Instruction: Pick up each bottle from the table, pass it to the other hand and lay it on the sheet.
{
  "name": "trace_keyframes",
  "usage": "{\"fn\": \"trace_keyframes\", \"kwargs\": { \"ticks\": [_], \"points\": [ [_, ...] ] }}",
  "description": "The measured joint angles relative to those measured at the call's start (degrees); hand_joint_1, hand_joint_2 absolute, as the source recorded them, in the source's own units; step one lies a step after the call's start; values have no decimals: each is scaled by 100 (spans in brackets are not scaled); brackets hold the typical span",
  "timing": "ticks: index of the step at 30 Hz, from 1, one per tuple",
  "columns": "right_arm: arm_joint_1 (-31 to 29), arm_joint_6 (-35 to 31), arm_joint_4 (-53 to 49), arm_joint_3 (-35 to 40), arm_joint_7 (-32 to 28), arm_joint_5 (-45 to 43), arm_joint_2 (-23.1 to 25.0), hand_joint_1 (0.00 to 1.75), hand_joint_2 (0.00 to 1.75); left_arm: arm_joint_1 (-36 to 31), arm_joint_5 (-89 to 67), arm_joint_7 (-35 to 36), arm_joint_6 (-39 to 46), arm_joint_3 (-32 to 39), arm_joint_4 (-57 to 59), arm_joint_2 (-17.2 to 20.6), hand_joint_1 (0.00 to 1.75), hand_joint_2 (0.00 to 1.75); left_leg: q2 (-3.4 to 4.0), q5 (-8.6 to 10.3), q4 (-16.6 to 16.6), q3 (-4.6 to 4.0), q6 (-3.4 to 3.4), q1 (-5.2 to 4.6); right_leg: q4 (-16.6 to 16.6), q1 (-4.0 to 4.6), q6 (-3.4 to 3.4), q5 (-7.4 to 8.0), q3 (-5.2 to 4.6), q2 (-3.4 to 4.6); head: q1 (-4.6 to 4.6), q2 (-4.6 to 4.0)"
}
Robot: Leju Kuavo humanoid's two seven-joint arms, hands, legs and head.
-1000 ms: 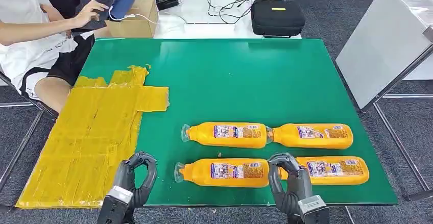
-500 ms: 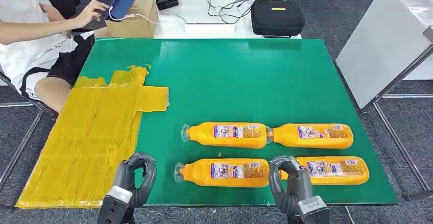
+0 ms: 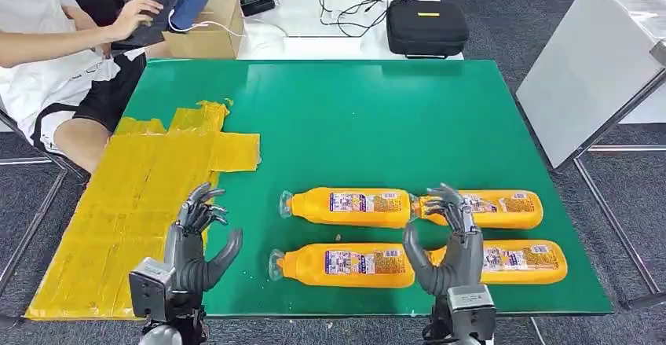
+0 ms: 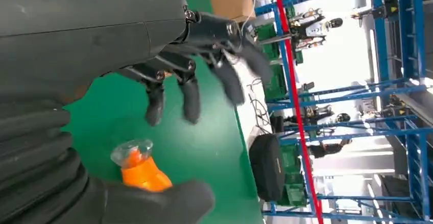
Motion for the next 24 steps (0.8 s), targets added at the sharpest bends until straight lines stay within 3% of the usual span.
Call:
{"fn": "trace_keyframes", "kwargs": {
  "ticks": [11,18,24],
  "points": [
    [-66,-165,-20,-50,237,527,-107,0,175,1,-35,63,35,4,0,0,0,175,0,1,0,0,0,1,1,1,0,0,0,0,0,0],
    [-305,-660,52,-48,843,2297,-337,0,175,1,-162,127,-136,39,-2,-2,0,175,-2,1,0,-1,0,0,0,0,4,3,1,0,0,0],
    [-755,-311,364,89,1584,3590,-655,0,175,-21,-275,219,-509,59,-2,-24,0,175,-1,6,1,-3,6,-1,0,0,11,8,0,0,0,0]
  ]
}}
